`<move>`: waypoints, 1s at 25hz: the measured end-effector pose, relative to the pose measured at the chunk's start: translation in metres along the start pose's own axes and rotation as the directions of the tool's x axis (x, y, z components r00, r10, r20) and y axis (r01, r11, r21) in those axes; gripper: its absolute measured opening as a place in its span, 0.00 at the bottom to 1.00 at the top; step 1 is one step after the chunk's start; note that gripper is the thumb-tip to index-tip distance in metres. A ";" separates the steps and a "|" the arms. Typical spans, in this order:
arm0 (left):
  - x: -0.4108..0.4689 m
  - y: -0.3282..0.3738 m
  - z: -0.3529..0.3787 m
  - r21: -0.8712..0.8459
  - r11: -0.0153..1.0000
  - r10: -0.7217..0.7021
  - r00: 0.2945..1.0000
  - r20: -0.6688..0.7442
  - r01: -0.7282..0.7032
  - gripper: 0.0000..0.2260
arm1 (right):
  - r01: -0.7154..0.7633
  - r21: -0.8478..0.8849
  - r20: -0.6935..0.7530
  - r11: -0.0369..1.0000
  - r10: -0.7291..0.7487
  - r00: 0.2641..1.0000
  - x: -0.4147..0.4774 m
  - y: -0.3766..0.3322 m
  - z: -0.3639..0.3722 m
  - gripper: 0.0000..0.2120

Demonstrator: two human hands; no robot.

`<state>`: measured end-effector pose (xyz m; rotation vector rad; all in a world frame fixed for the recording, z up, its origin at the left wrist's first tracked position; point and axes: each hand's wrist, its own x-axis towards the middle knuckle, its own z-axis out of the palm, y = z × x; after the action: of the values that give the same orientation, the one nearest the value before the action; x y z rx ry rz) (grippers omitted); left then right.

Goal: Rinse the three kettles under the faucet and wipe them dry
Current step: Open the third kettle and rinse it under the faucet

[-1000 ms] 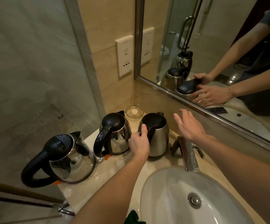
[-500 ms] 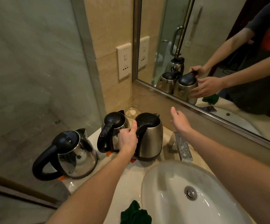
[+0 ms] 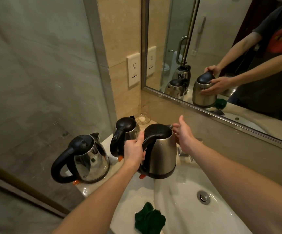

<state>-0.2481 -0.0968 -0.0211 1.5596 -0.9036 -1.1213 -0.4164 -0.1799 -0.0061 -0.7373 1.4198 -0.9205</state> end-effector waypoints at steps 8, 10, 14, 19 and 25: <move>-0.008 -0.008 0.004 -0.046 0.996 -0.075 0.992 0.105 0.080 0.23 | -0.015 0.068 -0.057 0.998 0.019 0.998 -0.014 0.008 -0.014 0.33; -0.010 -0.006 0.004 -0.079 0.983 -0.153 0.976 0.158 0.167 0.23 | -0.024 0.090 -0.076 0.996 0.030 0.997 -0.018 0.007 -0.017 0.33; -0.007 -0.006 0.016 0.076 0.953 -0.299 0.949 0.102 0.292 0.26 | -0.033 0.108 -0.058 0.994 0.039 0.998 -0.026 0.013 -0.015 0.35; -0.002 -0.007 0.022 0.176 0.916 -0.372 0.928 0.030 0.361 0.27 | -0.024 0.100 -0.104 0.995 0.035 0.994 -0.028 0.029 -0.017 0.34; -0.014 -0.026 0.024 0.185 0.885 -0.439 0.899 0.019 0.428 0.33 | -0.001 -0.019 -0.123 1.000 -0.002 0.992 -0.027 0.046 -0.016 0.34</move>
<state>-0.2746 -0.0845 -0.0453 1.9479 -0.7237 -1.4391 -0.4263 -0.1327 -0.0336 -0.7051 1.5389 -0.9677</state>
